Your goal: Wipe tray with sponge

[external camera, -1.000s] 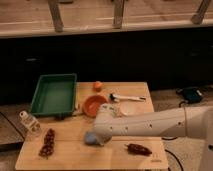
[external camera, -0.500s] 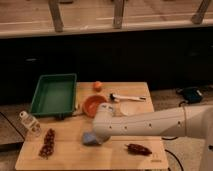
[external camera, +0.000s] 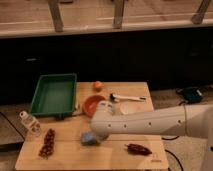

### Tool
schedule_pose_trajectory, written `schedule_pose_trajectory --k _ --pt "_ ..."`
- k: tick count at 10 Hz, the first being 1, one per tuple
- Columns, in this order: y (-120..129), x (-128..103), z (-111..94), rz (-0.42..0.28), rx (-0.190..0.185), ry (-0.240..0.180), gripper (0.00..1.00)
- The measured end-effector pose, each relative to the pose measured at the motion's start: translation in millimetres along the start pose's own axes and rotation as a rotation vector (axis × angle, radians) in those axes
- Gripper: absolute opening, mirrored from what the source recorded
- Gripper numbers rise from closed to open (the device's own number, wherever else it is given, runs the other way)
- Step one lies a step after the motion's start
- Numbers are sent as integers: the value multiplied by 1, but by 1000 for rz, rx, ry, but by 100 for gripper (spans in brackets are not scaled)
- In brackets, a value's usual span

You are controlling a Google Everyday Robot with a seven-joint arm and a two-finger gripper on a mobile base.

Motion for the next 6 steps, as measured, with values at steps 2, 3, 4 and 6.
schedule_pose_trajectory --k 2,3,4,6 --pt "-3 0 -5 1 7 -2 24" --pt "-6 -2 -5 -2 9 -4 32" --pt "-9 -2 -5 -3 11 -7 43" --pt "-4 2 -4 1 -1 -18 62"
